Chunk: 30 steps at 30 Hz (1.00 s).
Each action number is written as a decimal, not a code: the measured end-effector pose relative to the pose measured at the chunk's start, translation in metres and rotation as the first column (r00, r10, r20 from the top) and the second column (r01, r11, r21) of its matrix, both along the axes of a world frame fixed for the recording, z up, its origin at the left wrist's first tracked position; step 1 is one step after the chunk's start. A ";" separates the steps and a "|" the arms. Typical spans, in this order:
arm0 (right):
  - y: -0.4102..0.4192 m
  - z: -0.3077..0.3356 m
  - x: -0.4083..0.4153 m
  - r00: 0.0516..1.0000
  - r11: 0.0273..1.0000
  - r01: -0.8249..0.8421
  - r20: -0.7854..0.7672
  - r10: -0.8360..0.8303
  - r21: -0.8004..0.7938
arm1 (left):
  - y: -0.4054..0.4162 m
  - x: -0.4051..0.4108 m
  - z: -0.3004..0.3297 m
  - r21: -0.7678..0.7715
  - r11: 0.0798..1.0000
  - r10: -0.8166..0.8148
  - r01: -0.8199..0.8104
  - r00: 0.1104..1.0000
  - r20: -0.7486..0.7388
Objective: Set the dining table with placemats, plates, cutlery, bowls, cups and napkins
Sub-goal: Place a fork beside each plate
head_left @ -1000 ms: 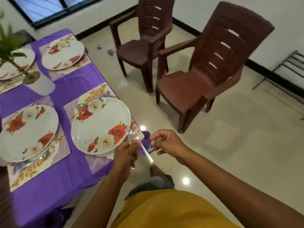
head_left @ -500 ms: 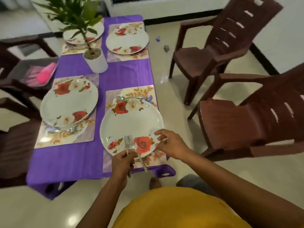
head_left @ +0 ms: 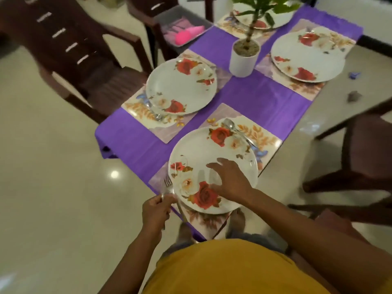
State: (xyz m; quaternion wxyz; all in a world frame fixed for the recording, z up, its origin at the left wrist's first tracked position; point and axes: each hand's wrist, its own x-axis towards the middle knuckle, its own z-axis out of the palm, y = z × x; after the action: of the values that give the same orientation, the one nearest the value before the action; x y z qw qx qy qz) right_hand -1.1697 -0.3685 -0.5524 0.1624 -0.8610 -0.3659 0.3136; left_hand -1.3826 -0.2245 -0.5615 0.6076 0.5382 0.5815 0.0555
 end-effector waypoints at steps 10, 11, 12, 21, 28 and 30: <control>0.000 -0.004 0.051 0.813 0.830 -0.476 0.213 0.542 -0.290 | -0.056 -0.004 -0.014 0.010 0.878 0.478 -0.478 0.878 -0.007; 0.000 -0.004 0.052 0.802 0.821 -0.490 0.218 0.557 -0.293 | -0.060 -0.002 -0.015 -0.001 0.870 0.494 -0.494 0.870 -0.005; -0.001 -0.003 0.053 0.796 0.818 -0.496 0.222 0.562 -0.293 | -0.063 0.000 -0.018 -0.010 0.861 0.508 -0.508 0.862 -0.001; 0.002 -0.002 0.057 0.748 0.784 -0.538 0.254 0.613 -0.309 | -0.080 0.008 -0.033 0.035 0.808 0.589 -0.588 0.808 0.002; 0.002 -0.004 0.058 0.742 0.783 -0.540 0.264 0.616 -0.308 | -0.080 0.011 -0.037 0.198 0.821 0.562 -0.536 0.820 -0.109; 0.002 -0.005 0.057 0.743 0.785 -0.536 0.268 0.613 -0.310 | -0.080 0.013 -0.035 0.230 0.828 0.547 -0.512 0.828 -0.124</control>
State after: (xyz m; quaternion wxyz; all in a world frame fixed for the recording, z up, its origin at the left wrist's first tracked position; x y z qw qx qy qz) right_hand -1.1124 -0.3661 -0.5571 -0.1044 -0.7590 -0.6020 0.2251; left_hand -1.3698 -0.3045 -0.5968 0.4582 0.4124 0.7541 0.2264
